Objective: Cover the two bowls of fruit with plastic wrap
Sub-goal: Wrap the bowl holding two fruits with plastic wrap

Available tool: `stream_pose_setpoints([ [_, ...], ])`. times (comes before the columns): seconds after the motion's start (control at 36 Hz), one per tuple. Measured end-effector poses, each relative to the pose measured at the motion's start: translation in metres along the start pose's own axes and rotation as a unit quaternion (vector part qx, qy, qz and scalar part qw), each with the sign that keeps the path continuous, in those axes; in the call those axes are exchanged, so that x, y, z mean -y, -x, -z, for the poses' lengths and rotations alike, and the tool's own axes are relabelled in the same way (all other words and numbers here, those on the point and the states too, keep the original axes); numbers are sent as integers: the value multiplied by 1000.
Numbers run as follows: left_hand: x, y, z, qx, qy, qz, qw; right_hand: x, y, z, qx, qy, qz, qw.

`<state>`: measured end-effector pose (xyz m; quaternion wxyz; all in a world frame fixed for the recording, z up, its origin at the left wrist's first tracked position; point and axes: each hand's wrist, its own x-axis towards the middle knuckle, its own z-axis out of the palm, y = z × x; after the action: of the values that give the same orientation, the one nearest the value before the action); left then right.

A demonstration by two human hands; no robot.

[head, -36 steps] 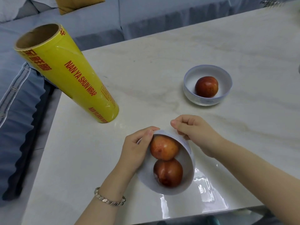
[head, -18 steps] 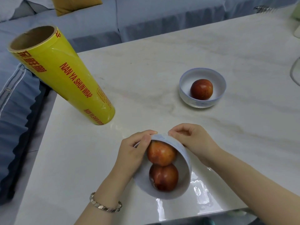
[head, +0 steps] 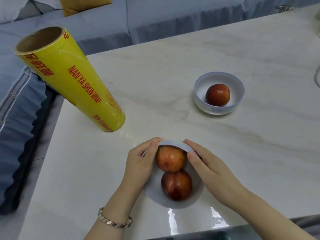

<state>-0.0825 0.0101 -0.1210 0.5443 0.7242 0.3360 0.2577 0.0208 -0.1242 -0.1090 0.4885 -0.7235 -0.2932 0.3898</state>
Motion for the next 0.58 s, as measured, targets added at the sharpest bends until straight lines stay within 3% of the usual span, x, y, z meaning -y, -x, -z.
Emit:
stream_pose_setpoints([
  [0.08,-1,0,0,4,3,7,1000,-4,-8,10,60,-42,-11,997],
  [0.17,-1,0,-1,9,3,9,1000,-8,-12,25,-7,-49,14,999],
  [0.25,0,-1,0,8,0,16,1000,5,-10,29,2,8,131,991],
  [0.33,2,-1,1,6,-1,17,1000,11,-10,19,67,106,163,979],
  [0.58,-1,1,0,21,-4,2,1000,13,-24,10,51,137,139,979],
])
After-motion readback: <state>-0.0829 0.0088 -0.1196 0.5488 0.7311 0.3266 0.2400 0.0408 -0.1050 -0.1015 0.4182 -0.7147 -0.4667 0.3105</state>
